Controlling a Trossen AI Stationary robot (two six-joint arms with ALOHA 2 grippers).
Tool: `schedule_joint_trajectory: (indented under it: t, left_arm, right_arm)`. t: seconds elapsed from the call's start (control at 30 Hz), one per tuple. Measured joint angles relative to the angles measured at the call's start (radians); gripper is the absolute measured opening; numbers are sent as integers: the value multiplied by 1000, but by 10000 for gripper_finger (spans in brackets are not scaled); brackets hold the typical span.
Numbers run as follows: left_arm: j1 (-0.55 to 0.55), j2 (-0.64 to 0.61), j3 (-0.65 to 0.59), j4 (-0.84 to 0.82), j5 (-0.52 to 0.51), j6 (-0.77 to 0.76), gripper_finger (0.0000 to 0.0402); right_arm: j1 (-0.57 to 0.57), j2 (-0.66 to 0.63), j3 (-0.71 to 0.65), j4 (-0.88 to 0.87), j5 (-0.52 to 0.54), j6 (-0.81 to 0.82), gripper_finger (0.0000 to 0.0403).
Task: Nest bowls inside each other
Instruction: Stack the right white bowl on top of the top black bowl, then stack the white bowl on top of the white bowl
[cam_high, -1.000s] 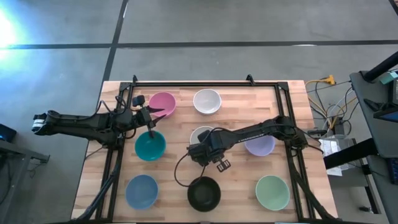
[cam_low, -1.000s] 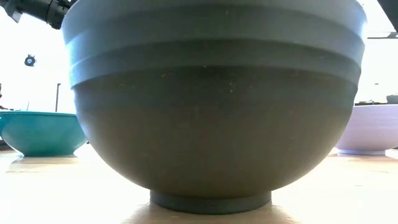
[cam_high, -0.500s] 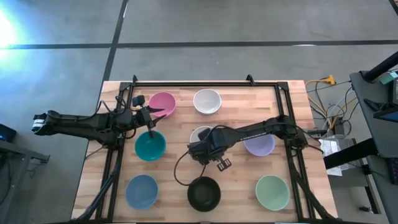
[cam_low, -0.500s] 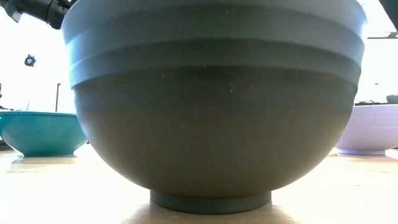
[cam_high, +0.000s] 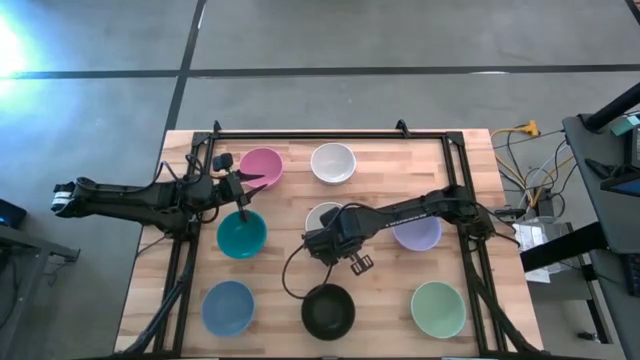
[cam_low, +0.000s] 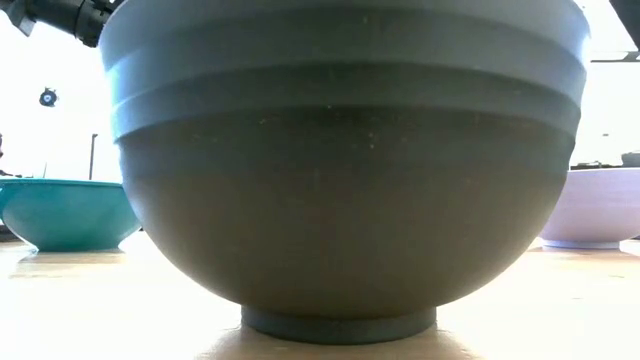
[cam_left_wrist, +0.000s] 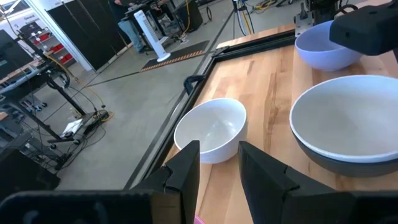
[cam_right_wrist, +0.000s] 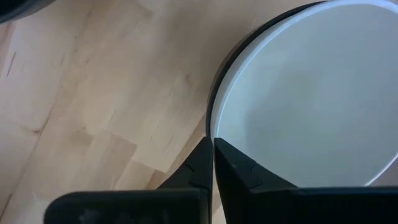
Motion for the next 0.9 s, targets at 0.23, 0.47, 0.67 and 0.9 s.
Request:
schedule_joint_trajectory:
  t: [0.23, 0.47, 0.67, 0.9]
  left_arm:
    - [0, 0, 0, 1, 0, 0, 95]
    - [0, 0, 0, 0, 0, 0, 95]
    - [-1, 0, 0, -15, 1, 0, 95]
    - [-1, 0, -9, -24, 1, 2, 95]
  right_arm:
    - [-9, -16, 0, -4, 123, 5, 9]
    - [-114, -86, -11, 2, 129, 21, 9]
    - [-271, -254, -153, 152, 36, 31, 9]
    - [-492, -524, -506, 610, -163, 101, 9]
